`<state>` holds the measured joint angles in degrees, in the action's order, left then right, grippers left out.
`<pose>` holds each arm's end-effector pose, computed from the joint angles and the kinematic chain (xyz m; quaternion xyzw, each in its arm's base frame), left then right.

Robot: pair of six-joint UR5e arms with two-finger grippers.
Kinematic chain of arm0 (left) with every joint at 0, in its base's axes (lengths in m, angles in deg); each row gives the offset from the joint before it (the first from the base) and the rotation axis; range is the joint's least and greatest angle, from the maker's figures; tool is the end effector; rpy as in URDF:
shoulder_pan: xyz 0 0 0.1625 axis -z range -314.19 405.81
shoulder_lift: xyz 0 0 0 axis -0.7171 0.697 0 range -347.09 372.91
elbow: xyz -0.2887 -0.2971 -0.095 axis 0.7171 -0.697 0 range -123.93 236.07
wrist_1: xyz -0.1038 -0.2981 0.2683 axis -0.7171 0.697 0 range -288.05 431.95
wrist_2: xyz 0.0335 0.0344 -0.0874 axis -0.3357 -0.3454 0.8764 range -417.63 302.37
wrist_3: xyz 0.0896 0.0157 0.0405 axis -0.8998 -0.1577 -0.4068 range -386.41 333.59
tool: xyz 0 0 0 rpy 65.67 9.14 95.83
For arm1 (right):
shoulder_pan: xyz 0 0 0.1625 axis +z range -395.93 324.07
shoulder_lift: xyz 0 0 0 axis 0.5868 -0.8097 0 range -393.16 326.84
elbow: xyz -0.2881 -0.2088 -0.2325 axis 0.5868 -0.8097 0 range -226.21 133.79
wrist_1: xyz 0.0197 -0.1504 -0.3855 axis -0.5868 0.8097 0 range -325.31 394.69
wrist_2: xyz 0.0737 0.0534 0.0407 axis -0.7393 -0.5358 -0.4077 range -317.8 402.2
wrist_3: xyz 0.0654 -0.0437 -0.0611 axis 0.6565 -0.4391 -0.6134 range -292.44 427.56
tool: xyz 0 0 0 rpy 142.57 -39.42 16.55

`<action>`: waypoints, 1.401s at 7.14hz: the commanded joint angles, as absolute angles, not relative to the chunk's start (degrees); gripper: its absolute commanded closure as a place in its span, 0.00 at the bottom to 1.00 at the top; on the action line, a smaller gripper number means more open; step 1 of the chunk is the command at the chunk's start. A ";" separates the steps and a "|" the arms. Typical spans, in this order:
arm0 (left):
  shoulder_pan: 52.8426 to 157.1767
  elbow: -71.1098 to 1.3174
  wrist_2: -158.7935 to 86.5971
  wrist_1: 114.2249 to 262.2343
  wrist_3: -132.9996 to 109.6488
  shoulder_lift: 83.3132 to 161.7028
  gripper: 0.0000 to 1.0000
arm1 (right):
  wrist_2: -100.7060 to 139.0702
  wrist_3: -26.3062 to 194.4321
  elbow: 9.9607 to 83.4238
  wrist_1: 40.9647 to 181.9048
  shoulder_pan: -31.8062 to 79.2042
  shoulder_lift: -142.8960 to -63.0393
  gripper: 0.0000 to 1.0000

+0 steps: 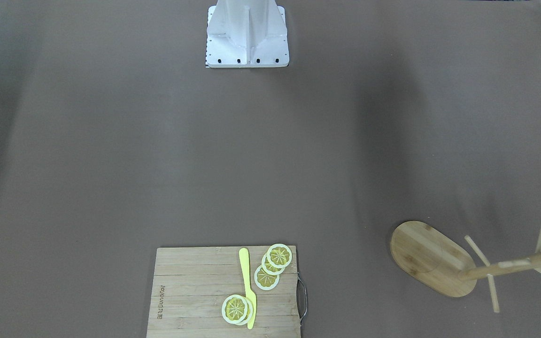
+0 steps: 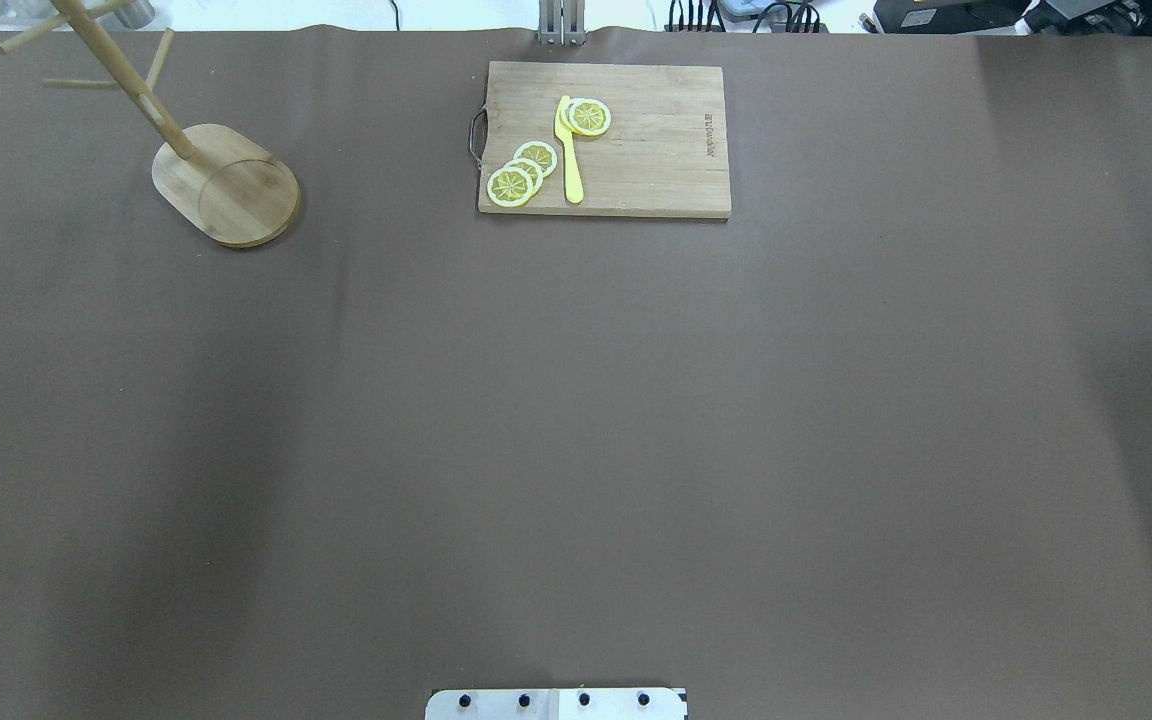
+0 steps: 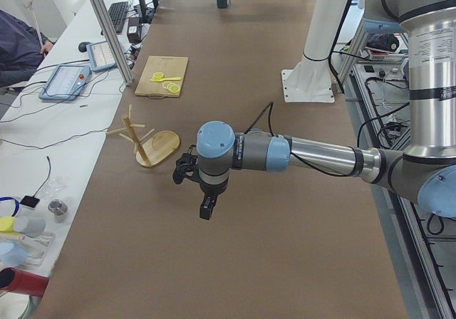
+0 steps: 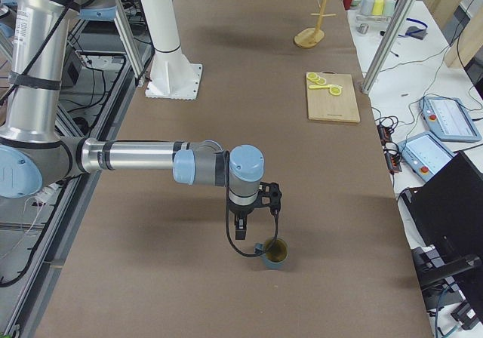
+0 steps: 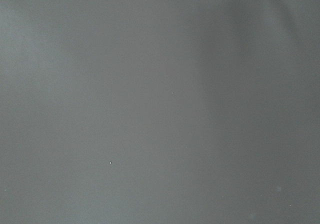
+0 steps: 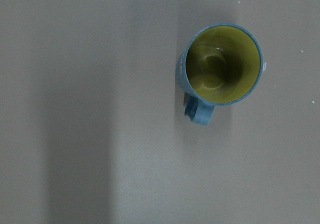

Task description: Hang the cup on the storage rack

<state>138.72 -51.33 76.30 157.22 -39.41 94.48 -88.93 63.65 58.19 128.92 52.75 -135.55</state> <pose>-0.0861 -0.4260 0.5859 0.0857 0.3655 0.0953 0.9220 0.0587 -0.3990 0.6426 -0.0101 -0.3516 -0.0359 0.9354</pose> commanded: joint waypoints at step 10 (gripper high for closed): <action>138.45 -53.35 76.31 164.30 -39.15 94.83 0.01 | -88.75 63.96 61.71 128.91 52.75 -128.72 0.00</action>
<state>138.45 -53.28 76.31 161.41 -39.31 95.01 -88.93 63.88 61.60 128.91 52.72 -131.22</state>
